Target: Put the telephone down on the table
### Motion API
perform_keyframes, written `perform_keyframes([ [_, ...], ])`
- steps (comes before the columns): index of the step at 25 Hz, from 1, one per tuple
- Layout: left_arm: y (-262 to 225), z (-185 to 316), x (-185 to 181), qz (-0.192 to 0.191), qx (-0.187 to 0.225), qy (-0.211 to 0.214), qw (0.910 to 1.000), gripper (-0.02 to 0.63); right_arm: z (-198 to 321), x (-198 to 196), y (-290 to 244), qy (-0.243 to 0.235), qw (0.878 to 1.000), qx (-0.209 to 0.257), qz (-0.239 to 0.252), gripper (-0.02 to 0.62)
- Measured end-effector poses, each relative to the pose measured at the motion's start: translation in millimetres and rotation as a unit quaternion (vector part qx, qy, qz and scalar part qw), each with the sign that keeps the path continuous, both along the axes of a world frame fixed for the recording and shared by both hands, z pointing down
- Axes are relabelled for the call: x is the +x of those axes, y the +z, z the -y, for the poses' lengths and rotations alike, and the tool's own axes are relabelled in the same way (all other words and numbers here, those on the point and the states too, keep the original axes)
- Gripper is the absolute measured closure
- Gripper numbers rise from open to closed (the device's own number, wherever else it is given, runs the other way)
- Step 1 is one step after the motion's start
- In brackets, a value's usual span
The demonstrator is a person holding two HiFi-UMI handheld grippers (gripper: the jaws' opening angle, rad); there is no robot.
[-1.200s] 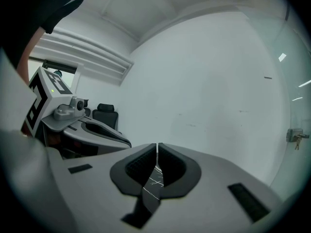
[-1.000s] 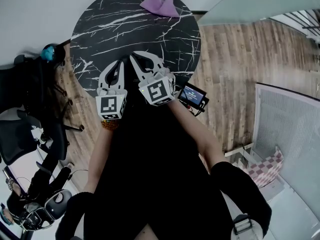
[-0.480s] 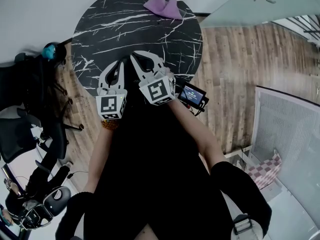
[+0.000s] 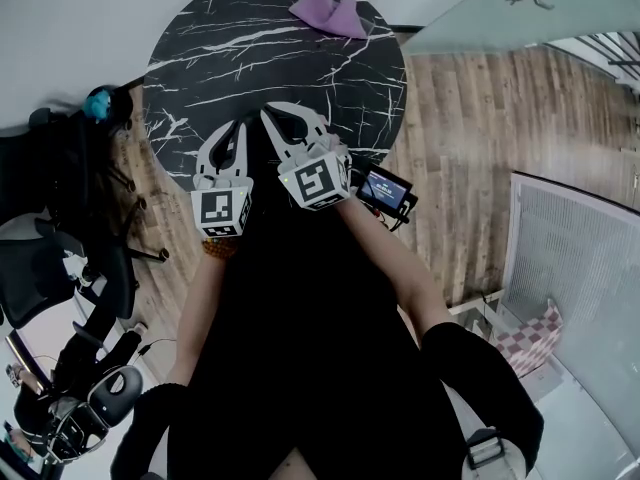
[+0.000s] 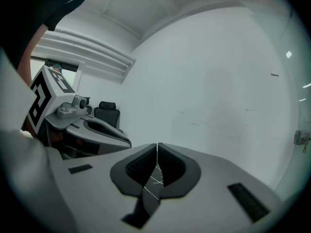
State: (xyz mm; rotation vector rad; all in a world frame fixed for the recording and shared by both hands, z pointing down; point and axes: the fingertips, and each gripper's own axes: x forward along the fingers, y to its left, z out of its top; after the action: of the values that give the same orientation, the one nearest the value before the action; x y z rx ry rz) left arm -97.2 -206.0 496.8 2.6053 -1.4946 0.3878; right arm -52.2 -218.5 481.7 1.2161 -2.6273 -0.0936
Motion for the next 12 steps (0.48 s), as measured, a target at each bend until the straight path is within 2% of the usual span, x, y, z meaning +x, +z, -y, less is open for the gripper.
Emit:
perform_keyframes([
  [12, 9, 13, -8, 0.002, -0.013, 0.015, 0.9998, 0.578, 8, -4, 10, 0.009, 1.0, -0.014, -0.006, 0.56],
])
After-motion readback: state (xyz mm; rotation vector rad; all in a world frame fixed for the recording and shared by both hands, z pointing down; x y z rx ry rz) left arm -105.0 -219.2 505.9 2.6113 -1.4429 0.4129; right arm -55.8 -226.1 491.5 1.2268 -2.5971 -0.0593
